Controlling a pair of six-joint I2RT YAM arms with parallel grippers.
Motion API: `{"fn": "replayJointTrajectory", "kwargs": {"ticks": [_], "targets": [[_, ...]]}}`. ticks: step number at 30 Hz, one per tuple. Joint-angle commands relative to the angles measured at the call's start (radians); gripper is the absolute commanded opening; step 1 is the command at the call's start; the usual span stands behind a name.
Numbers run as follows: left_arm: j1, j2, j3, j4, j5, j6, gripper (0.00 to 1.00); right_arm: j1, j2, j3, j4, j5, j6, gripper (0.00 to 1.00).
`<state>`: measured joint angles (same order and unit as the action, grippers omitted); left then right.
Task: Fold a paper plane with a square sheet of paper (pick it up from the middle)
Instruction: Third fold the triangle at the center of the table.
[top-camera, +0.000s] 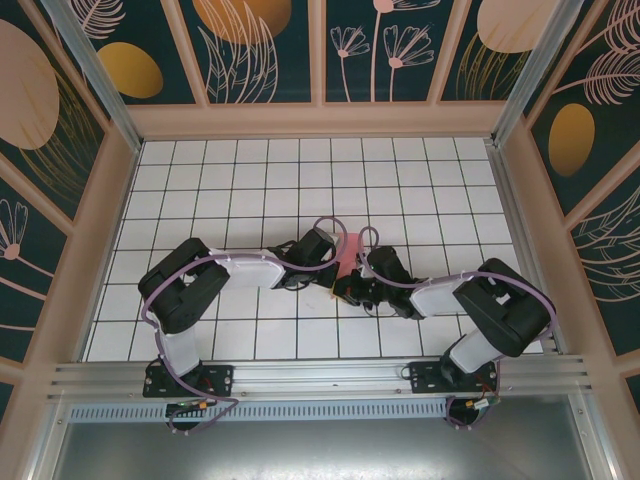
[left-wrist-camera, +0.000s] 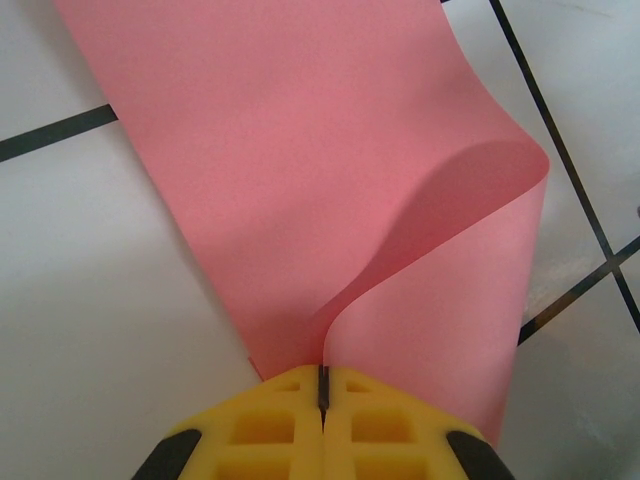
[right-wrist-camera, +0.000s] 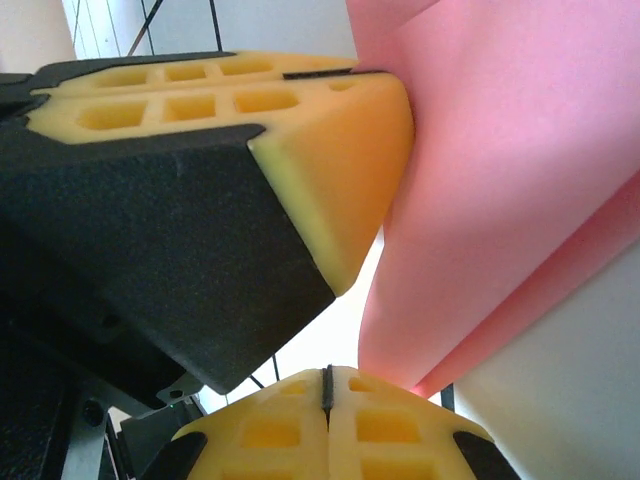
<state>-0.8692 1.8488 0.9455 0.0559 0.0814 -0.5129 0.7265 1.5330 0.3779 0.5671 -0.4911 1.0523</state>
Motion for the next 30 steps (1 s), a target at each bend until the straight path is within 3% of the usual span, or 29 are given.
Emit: {"fn": "replayJointTrajectory", "kwargs": {"ticks": [1, 12, 21, 30], "targets": [[0.004, 0.048, 0.001, -0.05, 0.015, 0.015, 0.0, 0.004, 0.029, 0.032, -0.014, 0.002, -0.022, 0.0], [0.004, 0.051, -0.007, -0.051, 0.006, 0.011, 0.0, -0.003, 0.12, 0.018, -0.004, -0.02, -0.006, 0.0], [0.005, 0.05, 0.001, -0.057, 0.003, 0.019, 0.0, -0.038, -0.103, 0.026, -0.161, 0.069, -0.094, 0.0], [0.005, 0.052, 0.004, -0.063, 0.006, 0.019, 0.0, -0.134, -0.072, 0.028, -0.094, -0.012, -0.113, 0.0]]}}
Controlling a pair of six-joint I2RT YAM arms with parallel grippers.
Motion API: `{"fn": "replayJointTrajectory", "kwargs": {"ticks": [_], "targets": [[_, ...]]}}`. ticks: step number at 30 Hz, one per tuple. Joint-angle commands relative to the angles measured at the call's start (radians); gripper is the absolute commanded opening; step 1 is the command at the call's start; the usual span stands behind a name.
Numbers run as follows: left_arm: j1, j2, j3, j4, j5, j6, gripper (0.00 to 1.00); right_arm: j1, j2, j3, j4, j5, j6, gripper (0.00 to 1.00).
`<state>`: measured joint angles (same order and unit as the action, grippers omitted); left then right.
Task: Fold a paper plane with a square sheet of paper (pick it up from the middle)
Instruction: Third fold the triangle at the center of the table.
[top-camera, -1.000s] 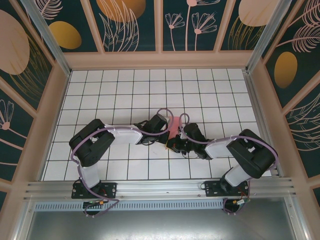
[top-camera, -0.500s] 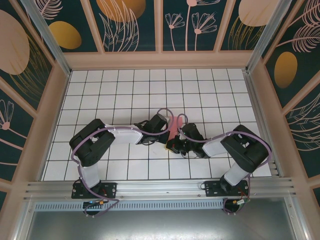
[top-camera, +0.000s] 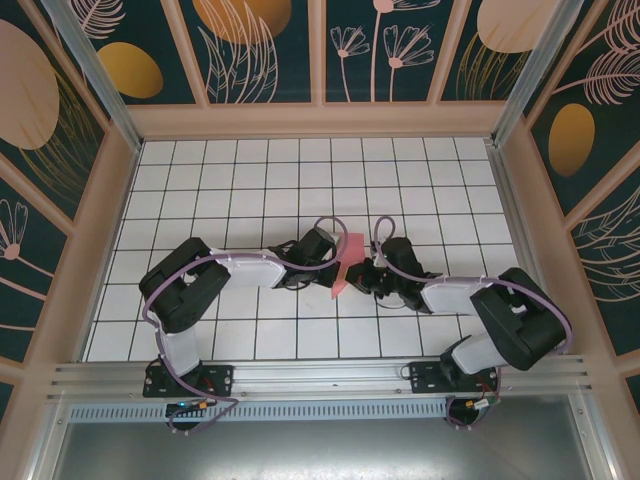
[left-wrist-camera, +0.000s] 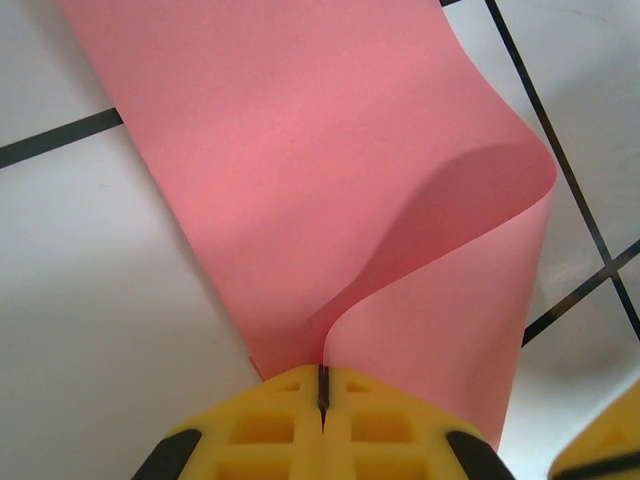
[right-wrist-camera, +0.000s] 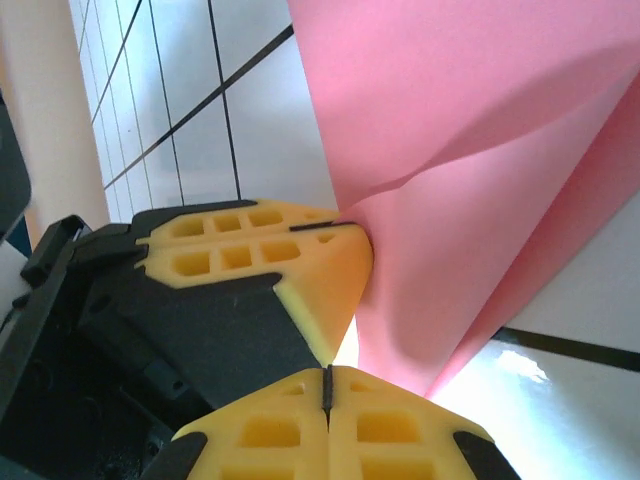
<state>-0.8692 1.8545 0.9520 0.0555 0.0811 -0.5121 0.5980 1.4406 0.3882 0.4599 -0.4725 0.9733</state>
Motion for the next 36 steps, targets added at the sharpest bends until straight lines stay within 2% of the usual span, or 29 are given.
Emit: {"fn": "replayJointTrajectory", "kwargs": {"ticks": [1, 7, 21, 31, 32, 36], "targets": [[0.004, 0.045, -0.001, -0.063, 0.006, 0.019, 0.0, -0.006, 0.028, 0.028, 0.01, -0.03, -0.036, 0.0], [0.004, 0.044, 0.001, -0.065, 0.006, 0.018, 0.0, -0.009, 0.077, 0.064, 0.012, -0.029, -0.052, 0.0], [0.005, 0.047, 0.005, -0.077, -0.005, 0.021, 0.0, -0.025, 0.182, 0.023, 0.034, -0.018, -0.068, 0.0], [0.005, 0.051, 0.005, -0.082, -0.007, 0.022, 0.0, -0.046, 0.072, 0.084, -0.061, -0.034, -0.112, 0.0], [0.004, 0.051, 0.006, -0.082, -0.006, 0.023, 0.0, -0.083, 0.072, 0.086, -0.059, -0.04, -0.12, 0.0], [0.005, 0.049, 0.007, -0.083, -0.004, 0.023, 0.0, -0.124, 0.091, 0.089, -0.036, -0.072, -0.132, 0.0]]}}
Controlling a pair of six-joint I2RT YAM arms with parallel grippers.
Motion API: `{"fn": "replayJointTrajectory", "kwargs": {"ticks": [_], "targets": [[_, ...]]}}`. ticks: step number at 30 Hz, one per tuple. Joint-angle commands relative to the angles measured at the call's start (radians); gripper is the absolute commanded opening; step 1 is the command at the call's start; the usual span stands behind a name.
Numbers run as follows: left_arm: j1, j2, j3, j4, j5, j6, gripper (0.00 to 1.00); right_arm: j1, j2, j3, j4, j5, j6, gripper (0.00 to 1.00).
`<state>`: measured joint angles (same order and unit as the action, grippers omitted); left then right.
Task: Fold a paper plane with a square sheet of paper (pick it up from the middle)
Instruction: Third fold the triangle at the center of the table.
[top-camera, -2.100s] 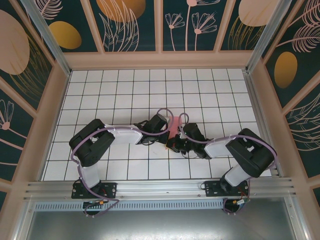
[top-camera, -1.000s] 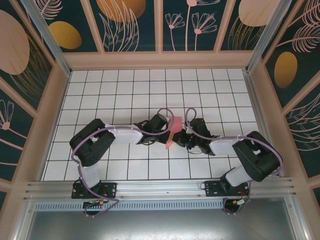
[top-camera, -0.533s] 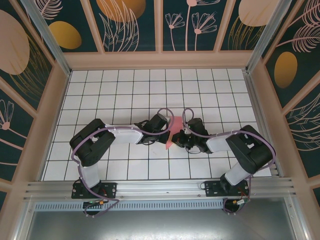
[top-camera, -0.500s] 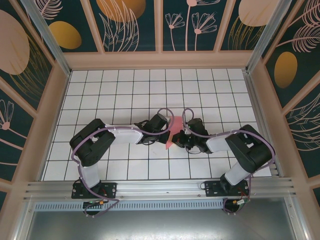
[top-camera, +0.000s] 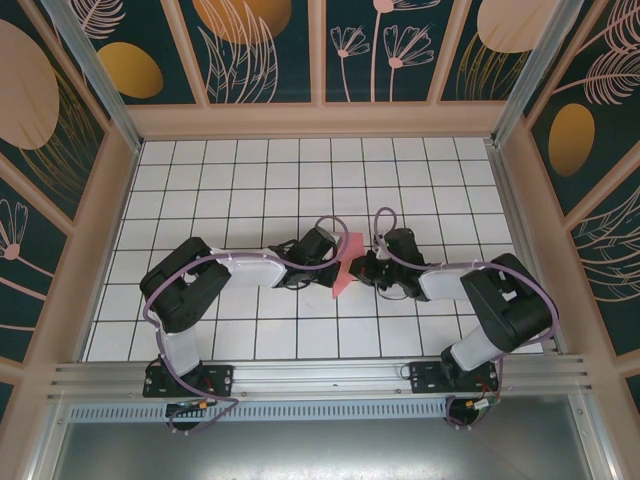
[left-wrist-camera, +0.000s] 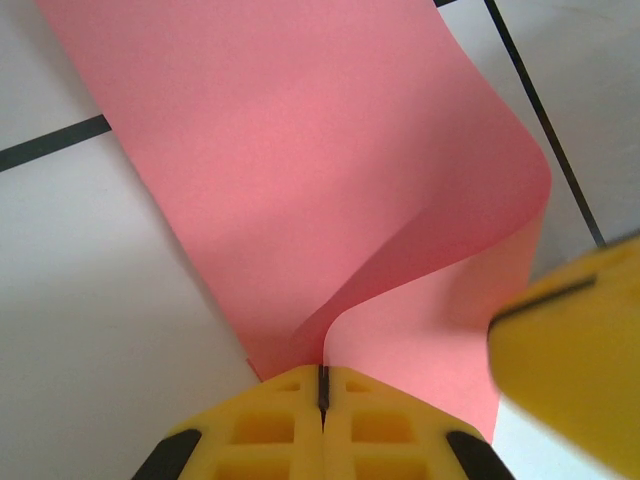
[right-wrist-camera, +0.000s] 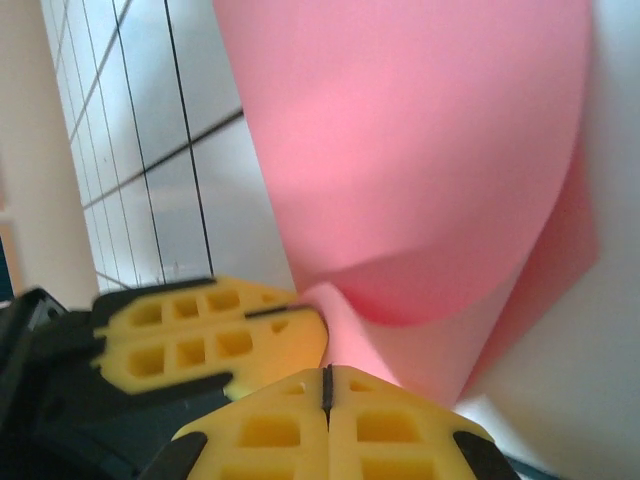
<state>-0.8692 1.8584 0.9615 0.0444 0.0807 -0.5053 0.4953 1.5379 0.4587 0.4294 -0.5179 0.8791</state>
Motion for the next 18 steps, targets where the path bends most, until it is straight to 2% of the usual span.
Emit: {"fn": "replayJointTrajectory", "kwargs": {"ticks": [1, 9, 14, 18], "targets": [[0.005, 0.044, -0.005, -0.071, -0.004, 0.016, 0.0, -0.025, 0.0, 0.022, -0.003, -0.03, -0.041, 0.0], [0.005, 0.039, -0.006, -0.074, 0.002, 0.019, 0.0, -0.035, 0.011, 0.043, -0.016, -0.035, -0.06, 0.0], [0.004, 0.036, -0.001, -0.075, 0.011, 0.021, 0.0, -0.038, 0.034, 0.188, -0.244, 0.077, -0.2, 0.0], [0.005, 0.035, 0.006, -0.078, 0.014, 0.023, 0.0, -0.04, 0.095, 0.258, -0.336, 0.142, -0.283, 0.0]]}}
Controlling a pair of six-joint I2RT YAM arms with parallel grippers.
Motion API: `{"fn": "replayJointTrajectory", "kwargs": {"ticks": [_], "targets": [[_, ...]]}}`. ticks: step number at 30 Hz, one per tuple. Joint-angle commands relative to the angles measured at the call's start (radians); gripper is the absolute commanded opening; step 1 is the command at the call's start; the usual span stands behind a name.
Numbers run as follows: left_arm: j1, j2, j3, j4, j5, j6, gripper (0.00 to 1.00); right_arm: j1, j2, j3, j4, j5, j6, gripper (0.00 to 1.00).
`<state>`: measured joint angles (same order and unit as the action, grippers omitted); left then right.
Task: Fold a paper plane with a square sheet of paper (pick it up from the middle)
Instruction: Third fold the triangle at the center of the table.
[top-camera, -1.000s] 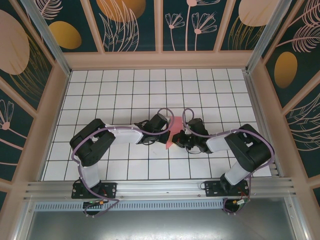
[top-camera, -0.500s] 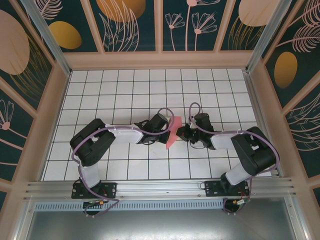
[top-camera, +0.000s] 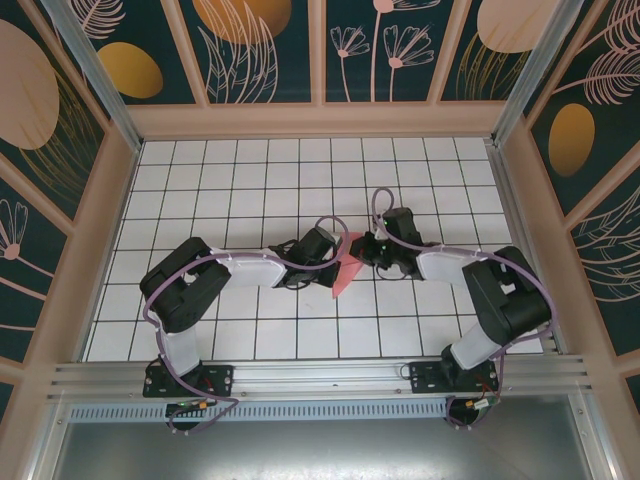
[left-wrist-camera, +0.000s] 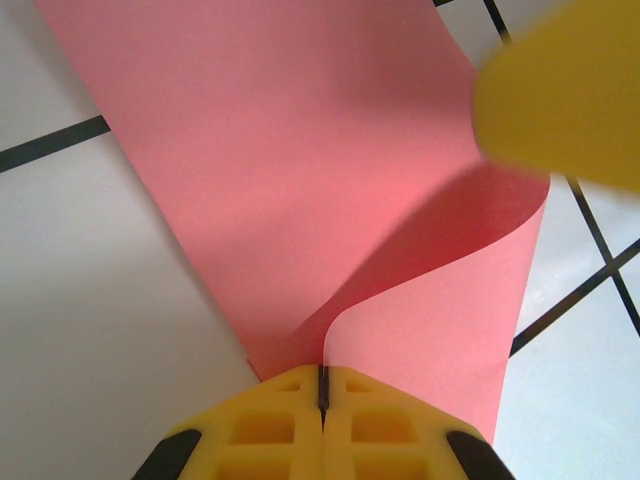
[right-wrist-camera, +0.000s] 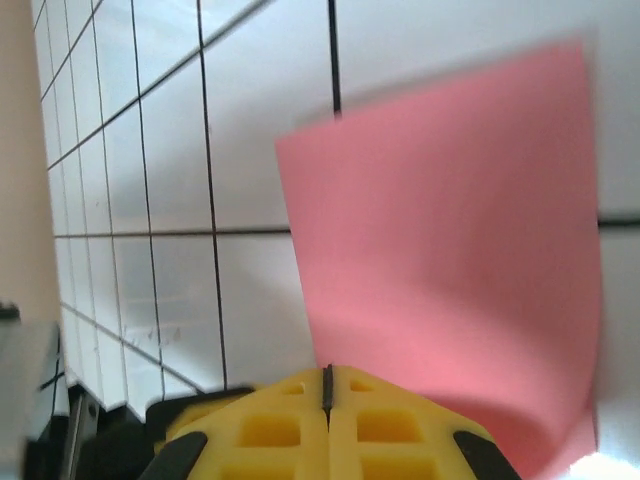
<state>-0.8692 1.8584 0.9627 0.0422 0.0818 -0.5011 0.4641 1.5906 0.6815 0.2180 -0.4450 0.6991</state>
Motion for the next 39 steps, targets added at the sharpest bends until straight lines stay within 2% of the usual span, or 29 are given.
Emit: {"fn": "replayJointTrajectory", "kwargs": {"ticks": [1, 16, 24, 39], "targets": [[0.004, 0.034, 0.005, -0.077, 0.016, 0.021, 0.0, -0.013, 0.062, 0.053, -0.14, 0.077, -0.124, 0.0], [0.005, 0.023, 0.047, -0.1, 0.004, 0.03, 0.0, -0.006, 0.261, 0.251, -0.333, 0.119, -0.276, 0.0], [0.004, 0.027, 0.097, -0.13, -0.045, 0.047, 0.0, 0.0, 0.276, 0.268, -0.348, 0.124, -0.286, 0.0], [0.006, 0.044, 0.052, -0.101, -0.036, 0.026, 0.0, -0.001, 0.272, 0.265, -0.348, 0.122, -0.283, 0.0]]}}
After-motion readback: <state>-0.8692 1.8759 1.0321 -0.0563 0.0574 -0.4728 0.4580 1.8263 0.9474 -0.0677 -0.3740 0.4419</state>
